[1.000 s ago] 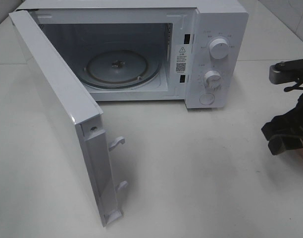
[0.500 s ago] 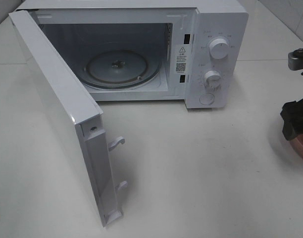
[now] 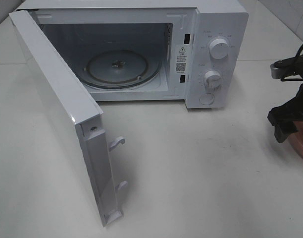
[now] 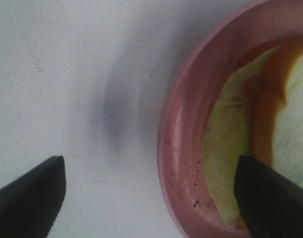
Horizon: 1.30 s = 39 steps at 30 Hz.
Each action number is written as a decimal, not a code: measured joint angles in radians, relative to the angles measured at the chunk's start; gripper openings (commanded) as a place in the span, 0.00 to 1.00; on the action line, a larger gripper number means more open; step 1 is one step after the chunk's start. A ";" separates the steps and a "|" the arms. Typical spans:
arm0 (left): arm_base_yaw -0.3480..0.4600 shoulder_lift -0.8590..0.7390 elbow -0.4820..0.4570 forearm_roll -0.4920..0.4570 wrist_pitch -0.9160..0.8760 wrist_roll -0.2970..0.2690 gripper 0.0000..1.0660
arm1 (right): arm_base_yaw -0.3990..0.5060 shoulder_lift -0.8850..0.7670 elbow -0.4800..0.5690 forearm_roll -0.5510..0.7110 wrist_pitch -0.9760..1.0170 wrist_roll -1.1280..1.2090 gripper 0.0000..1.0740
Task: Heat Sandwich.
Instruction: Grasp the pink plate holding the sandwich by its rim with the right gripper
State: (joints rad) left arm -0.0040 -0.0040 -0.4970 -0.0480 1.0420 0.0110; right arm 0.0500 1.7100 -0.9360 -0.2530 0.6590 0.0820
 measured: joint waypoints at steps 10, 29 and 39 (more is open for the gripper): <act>0.000 0.000 0.000 0.000 0.000 0.000 0.95 | 0.000 0.108 -0.015 -0.015 -0.017 0.019 0.79; 0.000 0.000 0.000 0.000 0.000 0.000 0.95 | 0.000 0.179 -0.015 -0.023 -0.039 0.023 0.51; 0.000 0.000 0.000 0.000 0.000 0.000 0.95 | -0.003 0.179 -0.015 -0.057 -0.030 0.026 0.00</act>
State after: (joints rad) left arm -0.0040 -0.0040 -0.4970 -0.0480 1.0420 0.0110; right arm 0.0470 1.8890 -0.9510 -0.3100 0.6290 0.1080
